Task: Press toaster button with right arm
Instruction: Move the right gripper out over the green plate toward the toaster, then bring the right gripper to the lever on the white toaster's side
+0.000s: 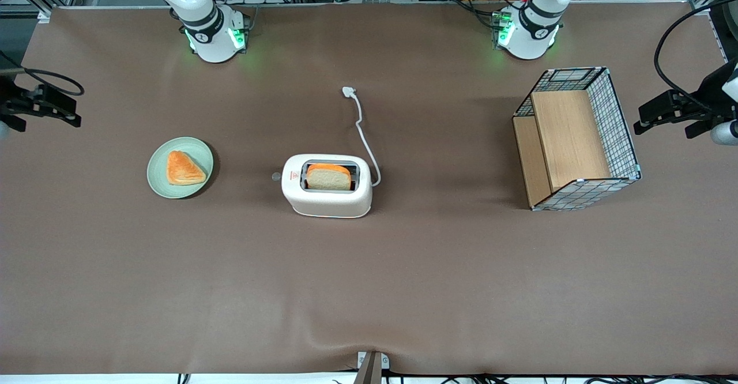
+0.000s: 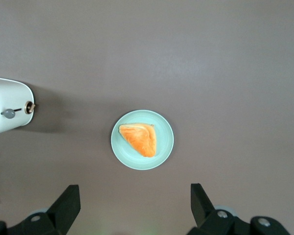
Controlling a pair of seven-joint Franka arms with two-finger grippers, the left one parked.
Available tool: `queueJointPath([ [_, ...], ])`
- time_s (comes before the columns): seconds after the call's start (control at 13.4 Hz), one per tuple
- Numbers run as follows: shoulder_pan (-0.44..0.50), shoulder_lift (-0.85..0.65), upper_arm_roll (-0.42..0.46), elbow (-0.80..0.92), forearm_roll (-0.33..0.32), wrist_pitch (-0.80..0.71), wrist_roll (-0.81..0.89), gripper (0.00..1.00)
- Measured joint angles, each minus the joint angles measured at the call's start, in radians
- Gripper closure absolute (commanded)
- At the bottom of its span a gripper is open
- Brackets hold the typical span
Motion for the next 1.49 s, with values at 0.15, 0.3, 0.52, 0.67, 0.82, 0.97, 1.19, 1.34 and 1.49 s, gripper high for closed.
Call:
queueJointPath([
  [0.15, 0.000, 0.025, 0.000, -0.001, 0.002, -0.015, 0.000, 0.04],
  [0.3, 0.008, 0.040, 0.001, -0.001, 0.014, -0.021, 0.000, 0.49],
  [0.52, 0.035, 0.045, 0.002, -0.009, 0.054, -0.051, 0.002, 0.99],
  [0.67, 0.041, 0.052, 0.002, -0.036, 0.118, -0.059, 0.026, 1.00],
  [0.82, 0.050, 0.062, 0.001, -0.070, 0.185, -0.059, 0.095, 1.00],
  [0.97, 0.075, 0.084, 0.002, -0.097, 0.253, -0.059, 0.164, 1.00],
  [1.19, 0.086, 0.118, -0.001, -0.152, 0.354, -0.044, 0.199, 1.00],
  [1.34, 0.077, 0.134, -0.007, -0.216, 0.412, 0.025, 0.199, 1.00],
  [1.49, 0.075, 0.140, -0.008, -0.285, 0.490, 0.101, 0.199, 1.00],
])
